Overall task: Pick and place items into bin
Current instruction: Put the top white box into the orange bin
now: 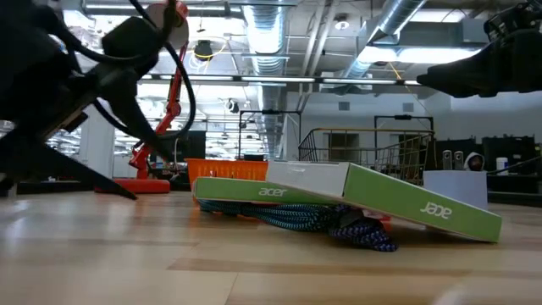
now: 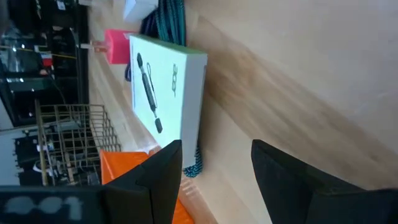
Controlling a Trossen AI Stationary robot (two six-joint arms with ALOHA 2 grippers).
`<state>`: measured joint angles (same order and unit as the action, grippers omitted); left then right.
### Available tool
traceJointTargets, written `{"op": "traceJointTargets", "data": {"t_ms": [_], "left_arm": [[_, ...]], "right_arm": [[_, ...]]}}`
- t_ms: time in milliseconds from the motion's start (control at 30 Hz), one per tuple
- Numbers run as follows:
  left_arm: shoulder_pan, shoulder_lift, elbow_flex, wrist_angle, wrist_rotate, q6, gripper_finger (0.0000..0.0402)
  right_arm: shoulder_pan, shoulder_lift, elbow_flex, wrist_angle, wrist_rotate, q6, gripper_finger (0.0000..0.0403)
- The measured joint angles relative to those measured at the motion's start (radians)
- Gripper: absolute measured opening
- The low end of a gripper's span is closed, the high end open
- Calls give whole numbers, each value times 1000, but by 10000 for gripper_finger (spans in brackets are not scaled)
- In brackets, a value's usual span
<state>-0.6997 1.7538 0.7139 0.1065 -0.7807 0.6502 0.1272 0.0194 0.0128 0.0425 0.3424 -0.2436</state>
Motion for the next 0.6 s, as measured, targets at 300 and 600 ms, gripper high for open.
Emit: {"op": "traceJointTargets", "data": {"t_ms": [300, 600], "left_arm": [[56, 0, 0, 26, 83, 95, 183], [73, 0, 0, 27, 111, 157, 183]], "right_arm": [[0, 0, 0, 0, 0, 0, 317], [0, 0, 0, 0, 0, 0, 317]]}}
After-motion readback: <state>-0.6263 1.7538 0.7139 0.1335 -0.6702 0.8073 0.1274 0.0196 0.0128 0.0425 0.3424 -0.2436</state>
